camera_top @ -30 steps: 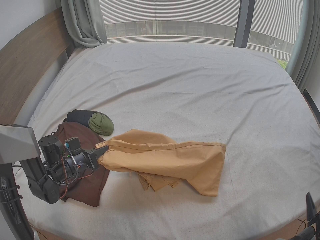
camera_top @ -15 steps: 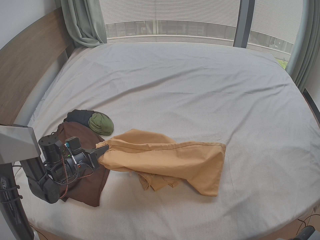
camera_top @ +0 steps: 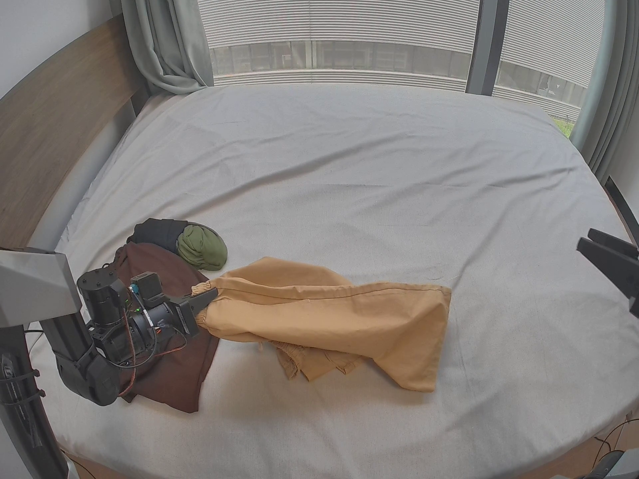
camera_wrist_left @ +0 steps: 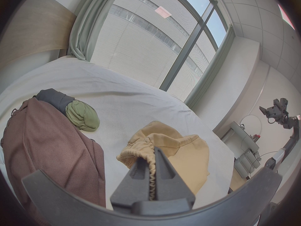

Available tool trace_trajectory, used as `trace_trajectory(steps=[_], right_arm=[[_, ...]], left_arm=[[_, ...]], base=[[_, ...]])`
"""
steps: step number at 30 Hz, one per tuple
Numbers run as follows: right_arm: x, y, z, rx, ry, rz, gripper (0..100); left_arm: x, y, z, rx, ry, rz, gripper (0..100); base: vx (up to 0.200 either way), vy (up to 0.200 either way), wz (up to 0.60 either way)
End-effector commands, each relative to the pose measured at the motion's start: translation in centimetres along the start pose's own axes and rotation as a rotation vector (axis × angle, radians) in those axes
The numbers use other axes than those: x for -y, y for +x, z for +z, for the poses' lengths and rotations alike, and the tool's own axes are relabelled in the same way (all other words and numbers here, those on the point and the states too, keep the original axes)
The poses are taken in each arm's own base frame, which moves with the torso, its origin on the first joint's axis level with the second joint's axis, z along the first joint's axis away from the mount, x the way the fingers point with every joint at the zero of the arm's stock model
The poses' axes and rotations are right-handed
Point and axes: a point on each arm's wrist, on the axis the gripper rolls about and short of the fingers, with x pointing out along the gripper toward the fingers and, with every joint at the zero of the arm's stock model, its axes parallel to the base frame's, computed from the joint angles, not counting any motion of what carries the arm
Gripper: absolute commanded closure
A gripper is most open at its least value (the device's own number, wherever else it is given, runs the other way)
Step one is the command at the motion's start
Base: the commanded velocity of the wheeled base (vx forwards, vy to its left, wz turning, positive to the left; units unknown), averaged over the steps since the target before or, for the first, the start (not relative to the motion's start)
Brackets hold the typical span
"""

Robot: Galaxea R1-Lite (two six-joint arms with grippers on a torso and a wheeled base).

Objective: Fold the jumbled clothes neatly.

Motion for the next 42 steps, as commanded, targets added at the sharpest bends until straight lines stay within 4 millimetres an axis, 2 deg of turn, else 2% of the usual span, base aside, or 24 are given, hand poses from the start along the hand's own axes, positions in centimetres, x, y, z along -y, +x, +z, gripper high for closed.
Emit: trace_trajectory(steps=[1,6,8,15,25,34,42], right_arm=[[2.1,4.6,-1.1,-0.096,0.043,-0.014,0],[4.0,6.5,-3.4,-0.121,0.058,-0.052,0],[5.0,7.8,-4.3,-0.136,0.082,-0.066,0],[6.1,10.3,-5.9,-0.159,0.177,-0.066,0],[9.0,14.1,-10.1,-0.237,0.26,-0.07,0],[10.0,15.7,-11.4,-0.193,0.336,-0.077,0],[11.4,17.3,-14.3,-0.257,0.366,-0.106,0]], left_arm=[[-0.1,0.1,0.2,0.008,0.003,0.001,100],[-0.3,0.2,0.0,0.005,0.0,0.004,100],[-0.4,0.2,0.1,0.008,0.0,0.007,100],[-0.9,0.0,0.2,0.015,-0.002,0.023,100],[-1.3,0.5,-1.2,-0.028,-0.011,0.026,100],[-1.4,0.4,-0.9,-0.018,-0.008,0.03,100],[-1.3,0.3,-0.8,-0.016,0.003,0.029,100]], base=[[0.0,0.0,0.0],[0.0,0.0,0.0],[0.0,0.0,0.0],[0.0,0.0,0.0],[0.0,0.0,0.0],[0.0,0.0,0.0],[0.0,0.0,0.0]])
